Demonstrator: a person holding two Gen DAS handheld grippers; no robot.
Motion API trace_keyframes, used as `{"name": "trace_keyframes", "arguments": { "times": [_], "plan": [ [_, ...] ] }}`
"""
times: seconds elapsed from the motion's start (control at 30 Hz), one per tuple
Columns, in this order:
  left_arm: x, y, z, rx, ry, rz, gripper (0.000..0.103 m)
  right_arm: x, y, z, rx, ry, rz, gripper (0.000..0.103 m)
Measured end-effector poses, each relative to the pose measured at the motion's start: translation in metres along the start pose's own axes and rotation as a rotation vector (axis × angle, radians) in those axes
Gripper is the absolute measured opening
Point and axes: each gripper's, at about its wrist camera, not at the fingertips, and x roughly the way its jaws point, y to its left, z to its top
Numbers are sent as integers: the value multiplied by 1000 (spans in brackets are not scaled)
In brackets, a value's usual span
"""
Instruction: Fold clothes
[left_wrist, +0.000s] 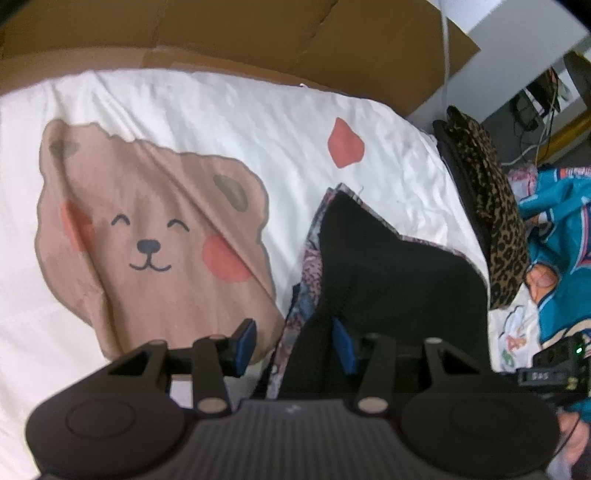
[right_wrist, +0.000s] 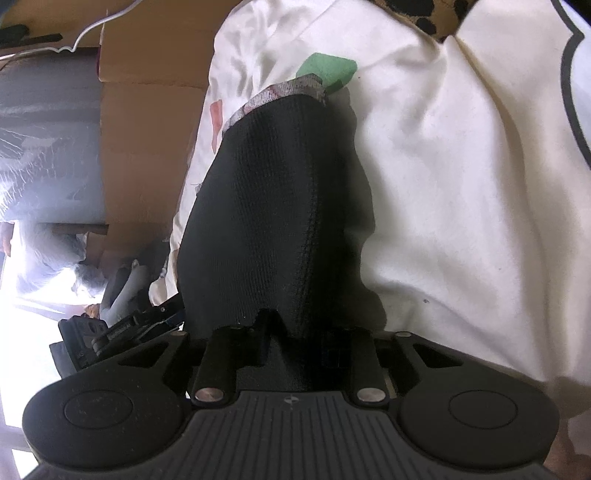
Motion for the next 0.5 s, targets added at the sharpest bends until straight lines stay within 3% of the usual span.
{"name": "trace_keyframes", "arguments": {
  "times": [0.03, 0.27, 0.5],
  "plan": [
    [-1, 2, 0, -7, 6, -10, 50, -1, 2, 1, -7, 5, -2, 7],
    [-11, 12, -3, -31, 55, -85, 49, -13, 12, 1, -24, 12, 3, 7],
    [-6, 21, -20, -101, 81, -145, 58, -16, 21, 1, -71, -3, -16, 7]
  ]
}}
